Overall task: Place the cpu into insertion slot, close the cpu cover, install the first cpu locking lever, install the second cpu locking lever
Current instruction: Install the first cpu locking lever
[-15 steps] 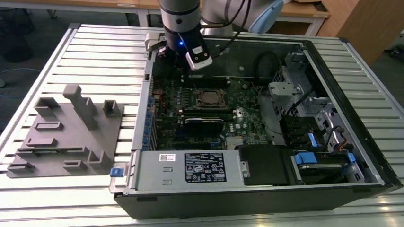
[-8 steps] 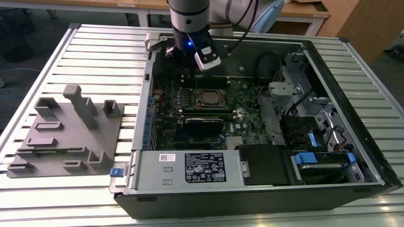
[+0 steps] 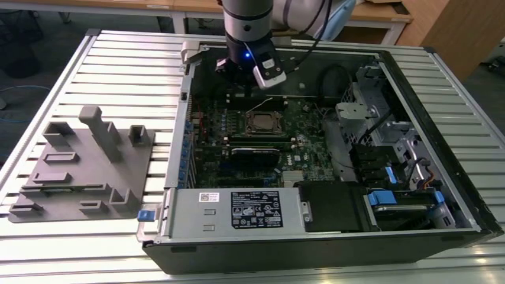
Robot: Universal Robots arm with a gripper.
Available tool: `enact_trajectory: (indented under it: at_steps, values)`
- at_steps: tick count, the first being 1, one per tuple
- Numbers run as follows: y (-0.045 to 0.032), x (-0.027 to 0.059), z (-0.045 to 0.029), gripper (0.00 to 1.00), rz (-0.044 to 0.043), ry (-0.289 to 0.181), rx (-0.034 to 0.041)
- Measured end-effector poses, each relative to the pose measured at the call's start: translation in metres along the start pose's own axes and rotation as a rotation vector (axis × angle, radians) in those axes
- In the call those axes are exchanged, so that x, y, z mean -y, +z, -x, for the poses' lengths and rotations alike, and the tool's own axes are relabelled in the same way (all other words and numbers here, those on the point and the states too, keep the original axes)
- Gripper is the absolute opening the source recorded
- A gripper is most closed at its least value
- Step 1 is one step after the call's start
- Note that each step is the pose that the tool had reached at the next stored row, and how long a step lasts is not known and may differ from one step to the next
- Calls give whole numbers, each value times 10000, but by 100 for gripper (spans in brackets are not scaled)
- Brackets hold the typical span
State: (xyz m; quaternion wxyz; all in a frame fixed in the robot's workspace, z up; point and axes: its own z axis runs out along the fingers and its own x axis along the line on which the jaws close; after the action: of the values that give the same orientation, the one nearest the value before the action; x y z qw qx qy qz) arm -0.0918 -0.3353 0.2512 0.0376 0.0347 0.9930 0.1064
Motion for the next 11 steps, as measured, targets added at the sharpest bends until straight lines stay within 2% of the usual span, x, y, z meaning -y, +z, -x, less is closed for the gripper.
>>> enact_trajectory:
  at_steps: [4,11]
  values:
    - [5,-3,55,11,0,2,0]
    - [8,-5,87,11,0,2,0]
